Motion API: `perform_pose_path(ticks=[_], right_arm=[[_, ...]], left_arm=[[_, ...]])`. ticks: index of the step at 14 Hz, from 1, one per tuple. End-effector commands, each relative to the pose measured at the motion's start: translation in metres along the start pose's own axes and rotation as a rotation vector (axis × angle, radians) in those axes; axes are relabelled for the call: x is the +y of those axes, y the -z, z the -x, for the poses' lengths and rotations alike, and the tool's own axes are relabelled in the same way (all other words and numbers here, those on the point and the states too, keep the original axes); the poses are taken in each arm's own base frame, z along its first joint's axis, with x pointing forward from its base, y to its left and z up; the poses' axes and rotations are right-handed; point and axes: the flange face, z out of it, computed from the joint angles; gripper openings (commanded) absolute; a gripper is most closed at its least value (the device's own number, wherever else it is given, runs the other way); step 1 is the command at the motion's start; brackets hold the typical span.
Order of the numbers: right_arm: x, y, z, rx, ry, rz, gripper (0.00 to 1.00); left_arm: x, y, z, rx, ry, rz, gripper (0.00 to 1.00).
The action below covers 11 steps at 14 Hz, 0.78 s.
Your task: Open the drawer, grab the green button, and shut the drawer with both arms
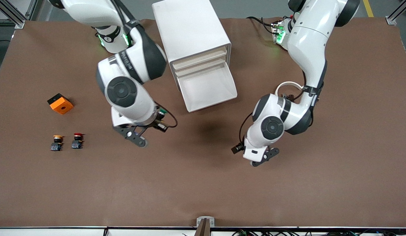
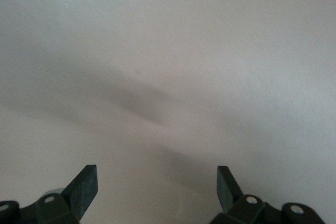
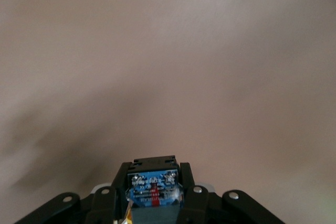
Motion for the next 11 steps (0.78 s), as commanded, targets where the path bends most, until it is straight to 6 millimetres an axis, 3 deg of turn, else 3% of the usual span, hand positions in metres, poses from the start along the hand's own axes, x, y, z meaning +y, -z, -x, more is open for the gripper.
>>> perform_pose_path(ticks=[1,3,5,7,11], right_arm=[[0.037,0.006,-0.038,-0.018,0.082,-0.018,0.0],[0.057,0.003,-0.06,-0.028,0.114,-0.014,0.0],[0.08,-0.009,-0.065,-0.039,0.116,-0.005,0.0],[0.114,-0.024,-0.073,-0.018,0.165,-0.019,0.0],[0.191,-0.069,-0.09,0.032,0.254,-0.069,0.0]], left_arm=[[0.012,-0.008,0.021,0.017,-0.05,-0.022,1.0],[0.024,-0.013,0.043,0.013,-0.085,-0.029,1.0],[0.035,-0.021,0.07,0.005,-0.124,-0.042,1.0],[0.044,-0.032,0.098,-0.005,-0.166,-0.064,1.0],[0.052,-0.041,0.132,-0.02,-0.216,-0.093,1.0]])
